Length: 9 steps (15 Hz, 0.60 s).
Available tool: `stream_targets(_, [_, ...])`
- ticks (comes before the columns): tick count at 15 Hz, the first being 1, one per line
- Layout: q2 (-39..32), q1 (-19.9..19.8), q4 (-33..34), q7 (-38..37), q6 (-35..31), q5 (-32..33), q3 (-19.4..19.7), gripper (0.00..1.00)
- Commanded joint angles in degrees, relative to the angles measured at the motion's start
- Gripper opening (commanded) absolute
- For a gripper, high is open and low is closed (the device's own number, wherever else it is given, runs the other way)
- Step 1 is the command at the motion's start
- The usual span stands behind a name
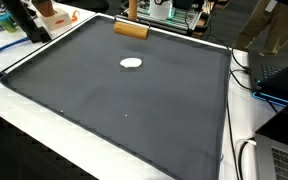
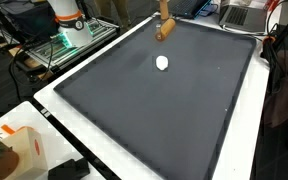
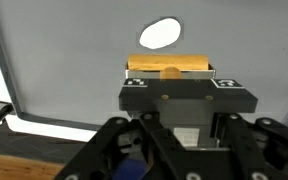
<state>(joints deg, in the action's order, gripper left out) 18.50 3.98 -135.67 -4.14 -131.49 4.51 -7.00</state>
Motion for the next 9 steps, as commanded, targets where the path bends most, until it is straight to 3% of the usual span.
stream_targets(1, [-4.1, -0.5, 7.2, -0.8, 6.7, 2.5, -0.5, 0.23])
stream_targets(3, [-5.7, -0.3, 10.4, -1.2, 8.7, 2.1, -0.3, 0.23])
stream_targets(4, [-3.8, 0.1, 6.8, -0.1, 6.0, 1.1, 0.2, 0.48])
stream_targets(6, [-5.3, 0.1, 9.1, -0.2, 7.1, 1.1, 0.2, 0.48])
stream_targets(7, [-5.6, 0.1, 9.6, -0.2, 7.3, 1.1, 0.2, 0.23])
stream_targets(9, [-7.9, 0.1, 12.6, -0.3, 9.5, 0.1, 0.4, 0.23])
